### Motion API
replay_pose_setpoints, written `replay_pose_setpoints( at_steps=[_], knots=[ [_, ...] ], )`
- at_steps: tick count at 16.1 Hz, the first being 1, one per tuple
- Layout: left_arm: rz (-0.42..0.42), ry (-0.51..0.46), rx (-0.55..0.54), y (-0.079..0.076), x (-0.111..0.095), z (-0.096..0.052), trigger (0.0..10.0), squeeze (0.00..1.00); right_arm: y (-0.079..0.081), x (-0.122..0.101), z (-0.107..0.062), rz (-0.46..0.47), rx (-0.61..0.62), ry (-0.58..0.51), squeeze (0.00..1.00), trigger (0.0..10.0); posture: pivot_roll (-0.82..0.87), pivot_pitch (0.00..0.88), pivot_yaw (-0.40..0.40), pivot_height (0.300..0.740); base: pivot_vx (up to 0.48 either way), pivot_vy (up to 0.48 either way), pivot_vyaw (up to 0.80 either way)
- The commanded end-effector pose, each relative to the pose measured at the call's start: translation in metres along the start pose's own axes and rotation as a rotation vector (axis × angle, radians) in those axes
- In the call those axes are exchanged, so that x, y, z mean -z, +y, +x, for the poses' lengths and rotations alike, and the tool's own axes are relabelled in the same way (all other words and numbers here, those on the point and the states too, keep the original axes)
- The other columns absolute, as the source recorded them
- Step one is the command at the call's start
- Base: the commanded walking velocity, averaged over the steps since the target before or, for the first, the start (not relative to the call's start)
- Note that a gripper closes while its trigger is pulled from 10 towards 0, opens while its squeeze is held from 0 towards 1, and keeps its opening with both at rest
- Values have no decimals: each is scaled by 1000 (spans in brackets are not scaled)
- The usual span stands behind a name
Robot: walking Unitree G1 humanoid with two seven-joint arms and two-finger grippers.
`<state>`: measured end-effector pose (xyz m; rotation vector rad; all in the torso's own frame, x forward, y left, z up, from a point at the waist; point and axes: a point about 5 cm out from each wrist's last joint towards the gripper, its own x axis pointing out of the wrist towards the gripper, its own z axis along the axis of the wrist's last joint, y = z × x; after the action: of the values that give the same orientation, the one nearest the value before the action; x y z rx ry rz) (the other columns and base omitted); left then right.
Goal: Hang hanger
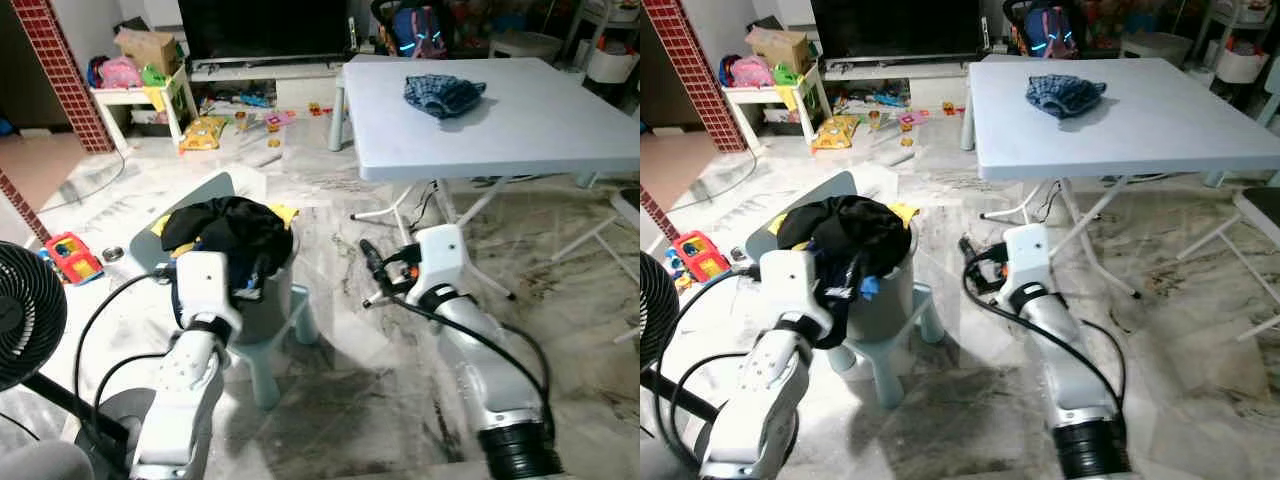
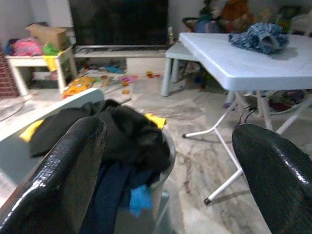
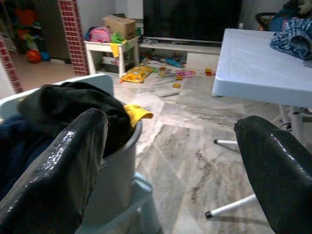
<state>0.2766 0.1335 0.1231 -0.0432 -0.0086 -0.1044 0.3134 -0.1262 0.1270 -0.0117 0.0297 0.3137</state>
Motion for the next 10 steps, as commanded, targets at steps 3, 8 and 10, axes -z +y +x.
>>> replay_pose_setpoints(
  at_steps=[3, 8, 10],
  knots=[
    [-1, 0, -7, 4, 0, 0, 10000, 0, 6, -3, 1, 1, -24, -10, 0, 10000, -116, 0, -2, 740, 326, 0, 0],
    [-8, 1, -3, 2, 0, 0, 10000, 0, 9, -1, 2, -5, -42, 0, 0, 10000, -118, 0, -5, 740, 325, 0, 0],
    [-10, 2, -4, 1, 0, 1, 10000, 0, 11, -1, 2, -14, -55, 1, 0, 10000, -118, 0, -7, 740, 315, 0, 400]
  ],
)
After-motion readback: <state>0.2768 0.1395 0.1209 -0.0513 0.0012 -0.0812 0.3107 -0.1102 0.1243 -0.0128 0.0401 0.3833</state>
